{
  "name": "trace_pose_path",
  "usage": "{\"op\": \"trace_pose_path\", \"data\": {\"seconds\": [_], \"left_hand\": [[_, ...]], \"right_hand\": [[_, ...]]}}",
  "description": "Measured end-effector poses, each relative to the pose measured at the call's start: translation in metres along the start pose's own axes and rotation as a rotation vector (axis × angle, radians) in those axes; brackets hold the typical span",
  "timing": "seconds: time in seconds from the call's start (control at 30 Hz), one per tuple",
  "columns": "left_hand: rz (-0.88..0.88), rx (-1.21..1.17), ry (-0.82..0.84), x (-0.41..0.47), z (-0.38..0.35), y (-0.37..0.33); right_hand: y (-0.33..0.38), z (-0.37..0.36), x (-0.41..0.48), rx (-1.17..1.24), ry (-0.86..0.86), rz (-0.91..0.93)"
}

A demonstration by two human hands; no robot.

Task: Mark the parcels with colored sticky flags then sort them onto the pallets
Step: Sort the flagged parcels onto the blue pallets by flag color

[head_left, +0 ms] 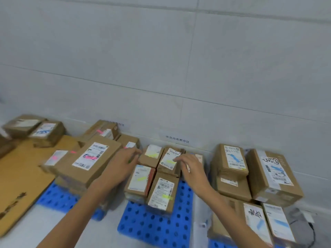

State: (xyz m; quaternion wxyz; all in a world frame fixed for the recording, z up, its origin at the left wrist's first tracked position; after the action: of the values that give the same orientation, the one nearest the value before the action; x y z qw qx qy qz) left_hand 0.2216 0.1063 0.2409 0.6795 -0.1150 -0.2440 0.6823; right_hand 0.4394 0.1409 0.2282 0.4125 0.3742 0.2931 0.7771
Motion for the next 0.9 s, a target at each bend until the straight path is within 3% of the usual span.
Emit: {"op": "trace_pose_path", "data": {"seconds": [0.2, 0.37, 0.47, 0.6, 0.9], "left_hand": [[0.083, 0.007, -0.058, -0.047, 0.096, 0.137], [0.214, 0.007, -0.117, -0.092, 0.170, 0.236], [0.263, 0.046, -0.161, -0.123, 0.195, 0.284], [0.372, 0.085, -0.222, -0.161, 0.222, 0.331], [0.588, 0.135, -0.370, -0.235, 0.267, 0.407]], "right_hand": [[0.099, -0.135, 0.036, 0.085, 0.130, 0.033], [0.186, -0.225, 0.082, 0.280, 0.116, 0.006], [0.228, -0.285, 0.083, 0.335, 0.219, 0.061], [0.250, -0.347, 0.078, 0.415, 0.375, 0.040], [0.274, -0.410, 0.091, 0.455, 0.456, -0.006]]}}
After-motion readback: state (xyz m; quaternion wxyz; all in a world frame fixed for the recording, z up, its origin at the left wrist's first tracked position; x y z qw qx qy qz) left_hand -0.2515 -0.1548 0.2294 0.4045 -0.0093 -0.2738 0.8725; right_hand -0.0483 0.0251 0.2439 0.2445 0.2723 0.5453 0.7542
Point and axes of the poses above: each hand's wrist, its own x-axis towards the middle knuckle, its own z-axis out of the back of the hand, y = z × x, the point moved 10 cm from there along x, towards the middle knuckle, and after that the axes turned 10 degrees about x, right-handed, at the moved point
